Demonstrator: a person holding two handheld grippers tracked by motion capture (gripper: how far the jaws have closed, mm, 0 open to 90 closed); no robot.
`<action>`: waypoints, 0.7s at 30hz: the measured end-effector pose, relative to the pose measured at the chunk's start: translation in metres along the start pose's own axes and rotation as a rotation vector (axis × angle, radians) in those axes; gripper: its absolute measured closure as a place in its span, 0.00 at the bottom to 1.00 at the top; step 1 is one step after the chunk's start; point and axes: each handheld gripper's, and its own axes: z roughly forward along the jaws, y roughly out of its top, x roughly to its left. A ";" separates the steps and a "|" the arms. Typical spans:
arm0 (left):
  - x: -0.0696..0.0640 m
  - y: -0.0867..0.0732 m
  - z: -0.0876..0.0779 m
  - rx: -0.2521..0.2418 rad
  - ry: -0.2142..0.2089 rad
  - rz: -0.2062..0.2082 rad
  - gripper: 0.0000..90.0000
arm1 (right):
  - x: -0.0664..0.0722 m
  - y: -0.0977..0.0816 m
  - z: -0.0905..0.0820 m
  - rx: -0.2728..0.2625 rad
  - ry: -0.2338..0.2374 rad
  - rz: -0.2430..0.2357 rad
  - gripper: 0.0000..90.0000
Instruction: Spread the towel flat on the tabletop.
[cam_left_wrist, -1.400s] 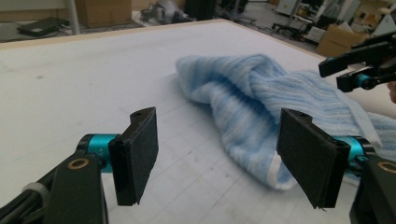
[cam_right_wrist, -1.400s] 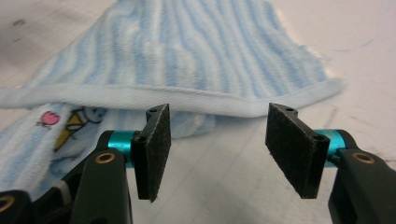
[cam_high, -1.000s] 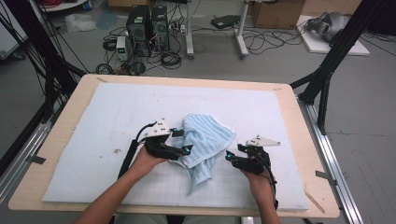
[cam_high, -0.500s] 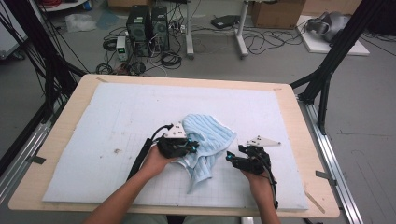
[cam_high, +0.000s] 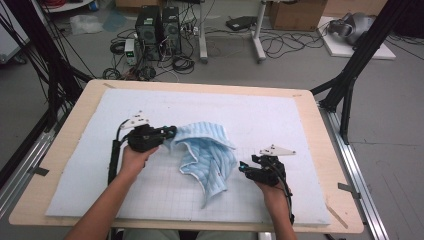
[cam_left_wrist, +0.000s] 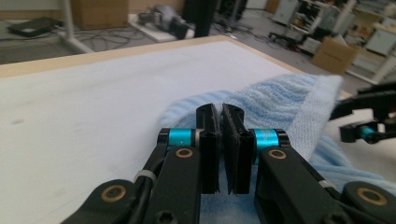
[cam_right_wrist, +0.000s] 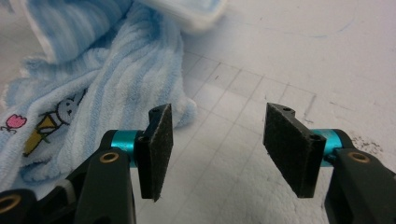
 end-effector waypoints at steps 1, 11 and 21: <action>0.006 -0.001 -0.006 -0.007 0.019 -0.017 0.94 | 0.000 0.000 0.000 0.000 0.000 0.000 0.47; 0.052 -0.021 -0.052 0.033 0.233 -0.038 0.95 | 0.017 0.010 0.024 0.026 0.188 -0.106 0.18; 0.071 -0.025 -0.067 0.013 0.299 -0.082 0.95 | 0.026 0.013 0.038 0.173 0.140 -0.029 0.87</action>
